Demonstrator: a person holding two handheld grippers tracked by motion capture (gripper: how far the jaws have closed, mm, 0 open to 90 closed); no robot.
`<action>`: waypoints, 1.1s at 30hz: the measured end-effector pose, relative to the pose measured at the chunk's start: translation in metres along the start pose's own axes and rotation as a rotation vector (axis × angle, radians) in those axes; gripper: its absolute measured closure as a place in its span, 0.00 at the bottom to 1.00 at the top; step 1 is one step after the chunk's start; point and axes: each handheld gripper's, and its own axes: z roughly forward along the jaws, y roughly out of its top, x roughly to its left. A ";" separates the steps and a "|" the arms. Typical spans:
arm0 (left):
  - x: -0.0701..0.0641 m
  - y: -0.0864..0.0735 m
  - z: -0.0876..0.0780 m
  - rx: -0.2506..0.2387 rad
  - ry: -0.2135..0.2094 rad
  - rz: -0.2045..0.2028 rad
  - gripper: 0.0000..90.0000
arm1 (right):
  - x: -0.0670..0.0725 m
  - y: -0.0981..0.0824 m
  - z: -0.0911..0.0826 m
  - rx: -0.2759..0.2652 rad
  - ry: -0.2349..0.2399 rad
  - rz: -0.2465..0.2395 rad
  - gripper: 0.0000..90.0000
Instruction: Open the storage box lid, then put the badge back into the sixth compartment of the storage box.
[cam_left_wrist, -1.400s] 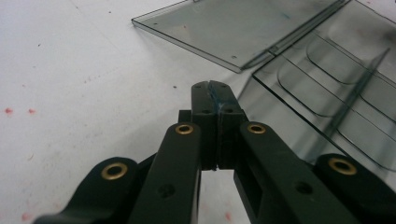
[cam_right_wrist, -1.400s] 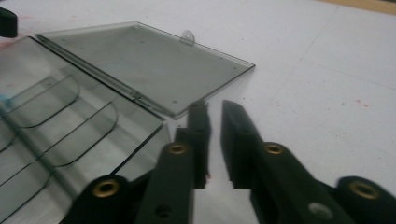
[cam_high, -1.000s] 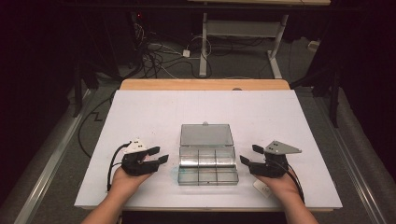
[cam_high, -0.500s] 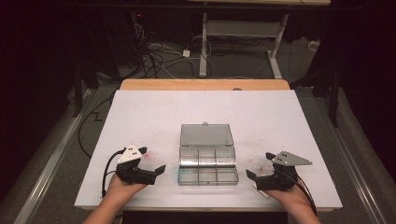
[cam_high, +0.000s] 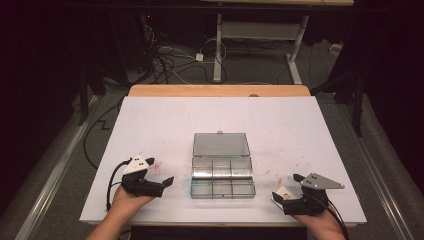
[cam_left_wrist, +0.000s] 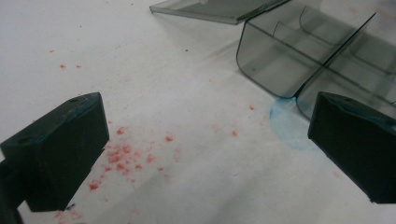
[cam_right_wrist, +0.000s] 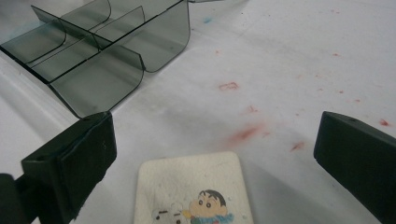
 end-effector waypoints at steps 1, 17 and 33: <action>0.000 -0.001 0.001 0.004 -0.021 -0.006 0.00 | -0.001 -0.001 -0.001 -0.002 0.001 0.006 0.00; 0.000 -0.003 0.005 -0.014 -0.056 0.000 0.00 | 0.005 -0.012 -0.011 0.100 0.032 -0.040 0.30; 0.004 -0.003 0.005 -0.047 -0.081 -0.038 0.00 | 0.012 -0.013 -0.007 0.148 0.001 -0.108 0.34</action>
